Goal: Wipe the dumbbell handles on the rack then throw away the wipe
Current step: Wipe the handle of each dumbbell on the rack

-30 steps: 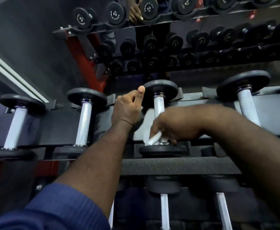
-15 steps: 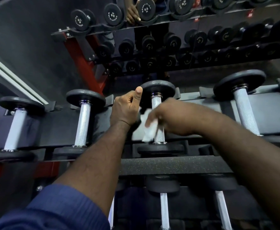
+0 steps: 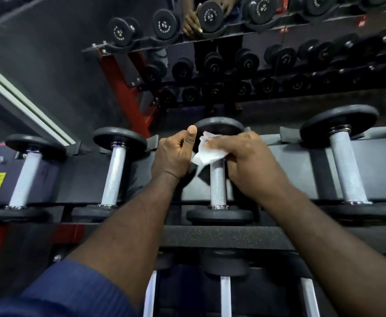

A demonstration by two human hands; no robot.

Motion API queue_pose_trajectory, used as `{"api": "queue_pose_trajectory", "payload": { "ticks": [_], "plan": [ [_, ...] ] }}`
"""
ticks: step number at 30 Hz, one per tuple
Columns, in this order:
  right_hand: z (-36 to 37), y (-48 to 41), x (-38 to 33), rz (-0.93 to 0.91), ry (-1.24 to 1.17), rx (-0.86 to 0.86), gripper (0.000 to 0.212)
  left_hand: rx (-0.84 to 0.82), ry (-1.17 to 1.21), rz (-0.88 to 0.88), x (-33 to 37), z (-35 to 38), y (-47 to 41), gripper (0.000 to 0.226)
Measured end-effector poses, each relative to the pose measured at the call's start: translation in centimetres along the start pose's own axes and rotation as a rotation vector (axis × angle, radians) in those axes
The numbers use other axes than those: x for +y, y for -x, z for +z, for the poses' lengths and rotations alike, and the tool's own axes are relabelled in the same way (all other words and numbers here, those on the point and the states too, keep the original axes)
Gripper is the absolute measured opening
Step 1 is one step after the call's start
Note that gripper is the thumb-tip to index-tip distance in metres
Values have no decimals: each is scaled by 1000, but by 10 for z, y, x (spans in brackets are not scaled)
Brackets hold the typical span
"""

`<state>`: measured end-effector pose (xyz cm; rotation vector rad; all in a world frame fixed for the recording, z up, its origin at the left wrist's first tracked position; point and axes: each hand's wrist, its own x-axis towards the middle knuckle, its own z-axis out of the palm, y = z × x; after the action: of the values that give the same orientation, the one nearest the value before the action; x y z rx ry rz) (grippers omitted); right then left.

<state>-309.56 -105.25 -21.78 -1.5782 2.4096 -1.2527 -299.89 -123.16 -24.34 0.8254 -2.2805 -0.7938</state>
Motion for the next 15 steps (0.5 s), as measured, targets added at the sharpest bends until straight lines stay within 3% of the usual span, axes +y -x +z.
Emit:
{"api": "queue_pose_trajectory", "payload": {
  "ticks": [4,7,12,15],
  "plan": [
    [9,28,-7,247,-263,227,36,19,-9,19,2,-1,2,64],
    [8,35,-4,436,-272,168,31,19,-12,28,2,-1,2,59],
    [14,25,-1,676,-853,37,28,26,9,25,2,-1,2,65],
    [9,16,-6,756,-1066,-75,34,23,7,28,2,-1,2,64]
  ]
}}
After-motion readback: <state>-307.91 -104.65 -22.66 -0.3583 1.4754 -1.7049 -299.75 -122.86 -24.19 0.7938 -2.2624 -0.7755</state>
